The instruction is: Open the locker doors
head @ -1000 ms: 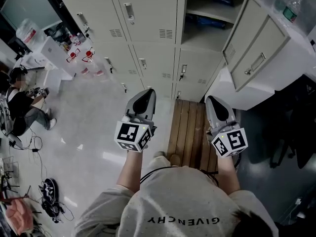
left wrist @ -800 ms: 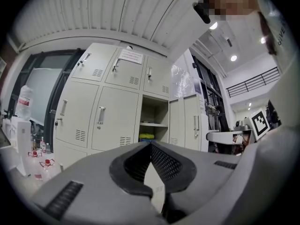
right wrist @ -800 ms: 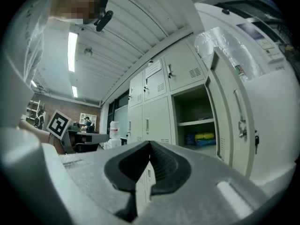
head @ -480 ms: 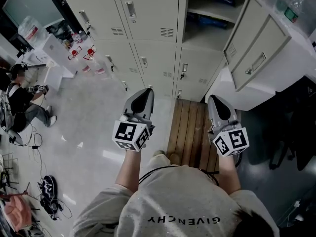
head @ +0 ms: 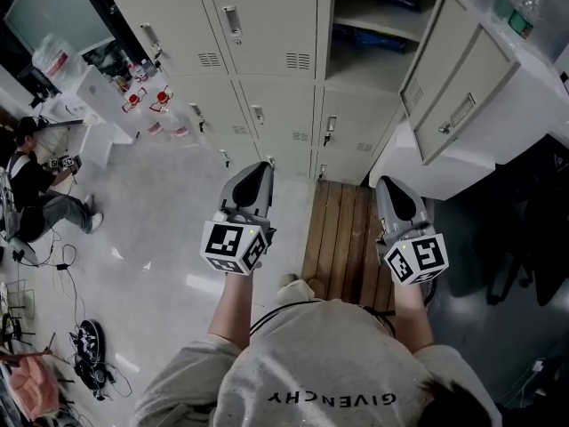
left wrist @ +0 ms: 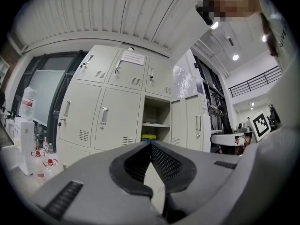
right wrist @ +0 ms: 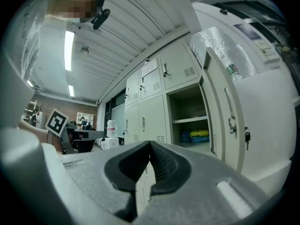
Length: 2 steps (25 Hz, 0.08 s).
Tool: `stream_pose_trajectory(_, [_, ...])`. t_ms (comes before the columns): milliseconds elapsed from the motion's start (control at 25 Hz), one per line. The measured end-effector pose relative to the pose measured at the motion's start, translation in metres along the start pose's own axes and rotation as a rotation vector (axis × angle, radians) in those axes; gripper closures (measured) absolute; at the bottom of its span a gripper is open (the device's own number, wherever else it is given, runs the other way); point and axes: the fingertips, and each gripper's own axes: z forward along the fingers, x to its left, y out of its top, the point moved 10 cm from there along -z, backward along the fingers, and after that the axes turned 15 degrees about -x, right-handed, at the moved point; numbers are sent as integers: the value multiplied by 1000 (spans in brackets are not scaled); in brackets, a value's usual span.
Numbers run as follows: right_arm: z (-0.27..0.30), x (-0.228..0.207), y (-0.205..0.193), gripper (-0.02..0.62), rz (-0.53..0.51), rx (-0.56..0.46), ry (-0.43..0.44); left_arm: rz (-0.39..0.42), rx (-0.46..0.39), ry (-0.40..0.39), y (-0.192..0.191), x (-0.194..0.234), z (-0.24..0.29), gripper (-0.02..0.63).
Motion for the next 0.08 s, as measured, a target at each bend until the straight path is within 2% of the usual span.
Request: stream_pose_trajectory(80, [-2, -1, -2, 592, 3, 1, -5, 0, 1, 1, -2, 0, 0, 607])
